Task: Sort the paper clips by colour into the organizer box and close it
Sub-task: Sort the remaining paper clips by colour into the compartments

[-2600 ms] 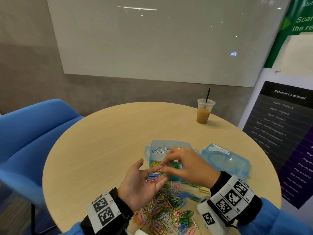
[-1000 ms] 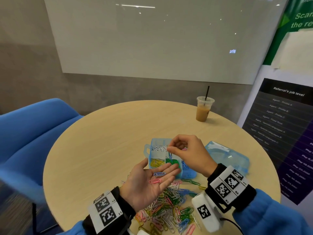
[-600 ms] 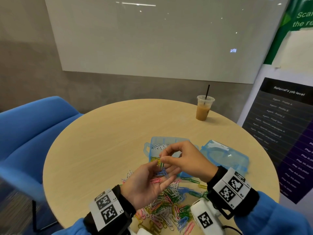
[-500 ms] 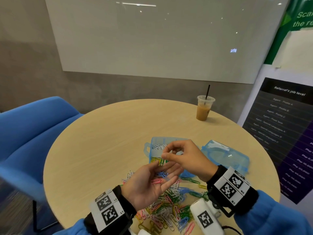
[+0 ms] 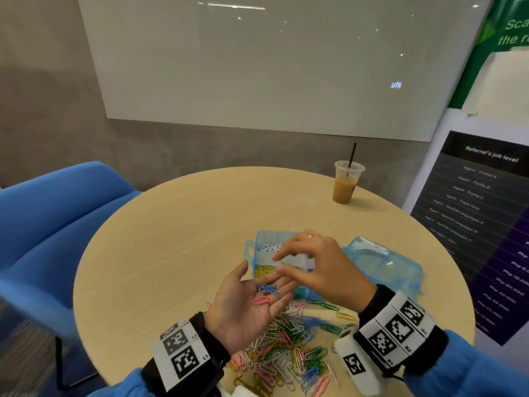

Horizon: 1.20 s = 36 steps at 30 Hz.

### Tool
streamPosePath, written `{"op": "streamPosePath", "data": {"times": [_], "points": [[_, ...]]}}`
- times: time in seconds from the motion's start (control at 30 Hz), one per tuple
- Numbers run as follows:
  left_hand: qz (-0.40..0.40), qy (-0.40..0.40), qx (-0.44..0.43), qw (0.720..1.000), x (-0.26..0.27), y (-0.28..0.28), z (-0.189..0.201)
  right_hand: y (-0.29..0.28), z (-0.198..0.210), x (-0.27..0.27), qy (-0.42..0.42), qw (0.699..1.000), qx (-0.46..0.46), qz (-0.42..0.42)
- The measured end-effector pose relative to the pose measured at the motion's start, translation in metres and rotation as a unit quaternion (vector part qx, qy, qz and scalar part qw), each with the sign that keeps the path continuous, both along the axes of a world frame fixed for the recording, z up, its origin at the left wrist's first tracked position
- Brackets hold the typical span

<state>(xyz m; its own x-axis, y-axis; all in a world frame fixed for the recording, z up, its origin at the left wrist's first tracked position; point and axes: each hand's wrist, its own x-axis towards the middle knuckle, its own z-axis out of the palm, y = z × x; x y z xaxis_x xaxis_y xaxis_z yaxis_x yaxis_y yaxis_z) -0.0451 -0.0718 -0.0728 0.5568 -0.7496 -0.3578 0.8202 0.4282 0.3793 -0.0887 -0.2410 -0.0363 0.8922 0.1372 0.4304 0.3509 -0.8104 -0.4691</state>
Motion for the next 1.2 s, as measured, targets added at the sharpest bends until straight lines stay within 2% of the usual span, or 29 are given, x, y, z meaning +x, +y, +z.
{"op": "streamPosePath", "data": {"times": [0.1,0.17,0.3,0.37,0.43,0.5,0.57,0.67,0.73,0.83,0.93,1.07,1.2], "points": [[-0.002,0.002,-0.04,0.999,-0.005,0.001,0.005,0.015,-0.004,-0.005,0.028,0.993,-0.054,0.102],[-0.006,0.008,-0.06,0.998,-0.01,0.001,0.008,0.021,-0.013,-0.003,0.029,0.99,-0.084,0.108],[0.008,-0.005,-0.033,0.999,-0.009,0.0,0.005,0.024,-0.015,0.0,0.056,0.991,-0.048,0.108],[0.021,0.007,0.001,1.0,-0.005,0.001,0.0,0.015,-0.006,0.004,0.056,0.997,-0.004,0.06],[0.022,0.009,0.019,1.0,-0.004,0.002,-0.001,-0.004,0.004,0.016,0.016,0.998,0.03,-0.046],[0.02,-0.005,0.025,0.999,-0.005,0.004,0.003,-0.03,0.009,0.031,-0.017,0.989,0.023,-0.143],[0.011,-0.012,0.021,1.0,-0.005,0.005,0.004,-0.051,0.005,0.041,0.002,0.98,0.0,-0.197],[0.009,-0.019,0.015,1.0,-0.006,0.006,0.007,-0.062,-0.009,0.041,0.066,0.97,-0.066,-0.223],[0.01,-0.029,0.012,0.999,-0.006,0.006,0.01,-0.054,-0.009,0.031,0.041,0.98,-0.067,-0.183],[0.003,-0.03,0.0,1.0,-0.006,0.005,0.008,-0.028,-0.002,0.014,0.009,0.999,-0.029,-0.037],[-0.016,-0.033,-0.021,0.999,-0.008,0.004,0.008,-0.003,-0.002,0.005,0.037,0.997,-0.035,0.06],[-0.019,-0.013,-0.059,0.998,-0.012,0.003,0.01,0.009,-0.008,0.008,0.072,0.99,-0.088,0.083],[-0.016,-0.024,-0.053,0.998,-0.013,0.002,0.008,0.012,-0.006,0.01,0.083,0.991,-0.078,0.068]]}}
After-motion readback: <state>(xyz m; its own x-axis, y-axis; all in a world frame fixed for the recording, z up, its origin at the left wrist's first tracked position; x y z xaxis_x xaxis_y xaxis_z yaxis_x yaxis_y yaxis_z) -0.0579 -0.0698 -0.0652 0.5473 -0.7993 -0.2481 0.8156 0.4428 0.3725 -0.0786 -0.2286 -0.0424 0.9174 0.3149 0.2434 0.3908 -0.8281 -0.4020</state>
